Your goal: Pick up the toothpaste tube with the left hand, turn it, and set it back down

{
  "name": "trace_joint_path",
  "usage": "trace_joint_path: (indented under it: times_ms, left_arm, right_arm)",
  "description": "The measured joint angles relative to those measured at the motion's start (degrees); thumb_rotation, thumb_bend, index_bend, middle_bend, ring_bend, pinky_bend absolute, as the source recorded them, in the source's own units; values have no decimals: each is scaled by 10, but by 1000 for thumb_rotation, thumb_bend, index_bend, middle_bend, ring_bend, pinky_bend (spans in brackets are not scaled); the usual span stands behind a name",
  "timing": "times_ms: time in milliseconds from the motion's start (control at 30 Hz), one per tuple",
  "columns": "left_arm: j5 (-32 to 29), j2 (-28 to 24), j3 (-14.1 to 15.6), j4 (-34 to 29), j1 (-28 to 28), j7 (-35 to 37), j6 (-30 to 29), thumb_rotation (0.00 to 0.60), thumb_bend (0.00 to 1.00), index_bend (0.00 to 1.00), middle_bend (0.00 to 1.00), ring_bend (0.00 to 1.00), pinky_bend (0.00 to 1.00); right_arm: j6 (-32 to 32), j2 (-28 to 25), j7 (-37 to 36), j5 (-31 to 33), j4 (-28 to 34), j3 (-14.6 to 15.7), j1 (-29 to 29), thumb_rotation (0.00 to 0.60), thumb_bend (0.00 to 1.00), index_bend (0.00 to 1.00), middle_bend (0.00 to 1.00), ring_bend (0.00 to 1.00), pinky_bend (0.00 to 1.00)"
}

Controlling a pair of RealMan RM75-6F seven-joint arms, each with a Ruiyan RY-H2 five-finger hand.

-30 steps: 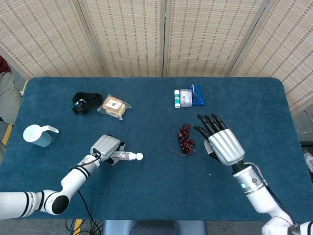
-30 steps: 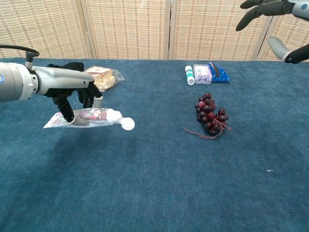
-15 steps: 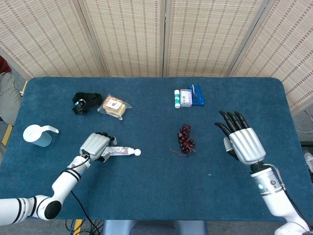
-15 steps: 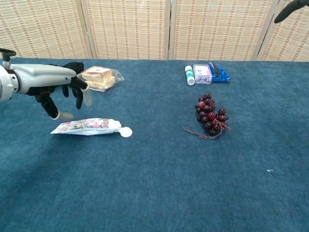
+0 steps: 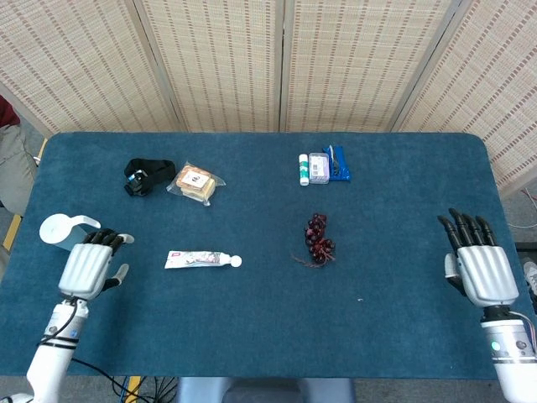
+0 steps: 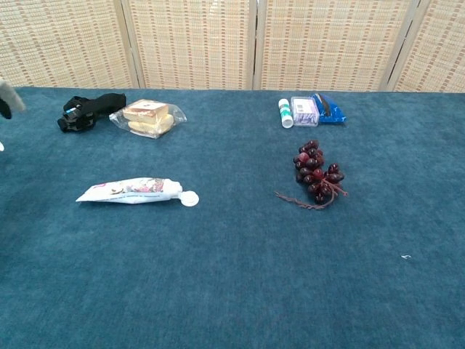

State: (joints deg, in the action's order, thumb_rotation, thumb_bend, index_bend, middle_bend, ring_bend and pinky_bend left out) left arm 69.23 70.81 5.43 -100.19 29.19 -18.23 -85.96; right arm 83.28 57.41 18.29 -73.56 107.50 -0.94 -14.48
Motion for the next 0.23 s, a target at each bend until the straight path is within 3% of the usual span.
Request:
trace_joint_path:
  times_ms: [233]
  left_arm:
    - [42,-2,16,-2,-89,5,-78,600,307,309,334,212,228]
  right_arm:
    - [57,10,-11,-2,-3,13,61,600,589,100,0,0,0]
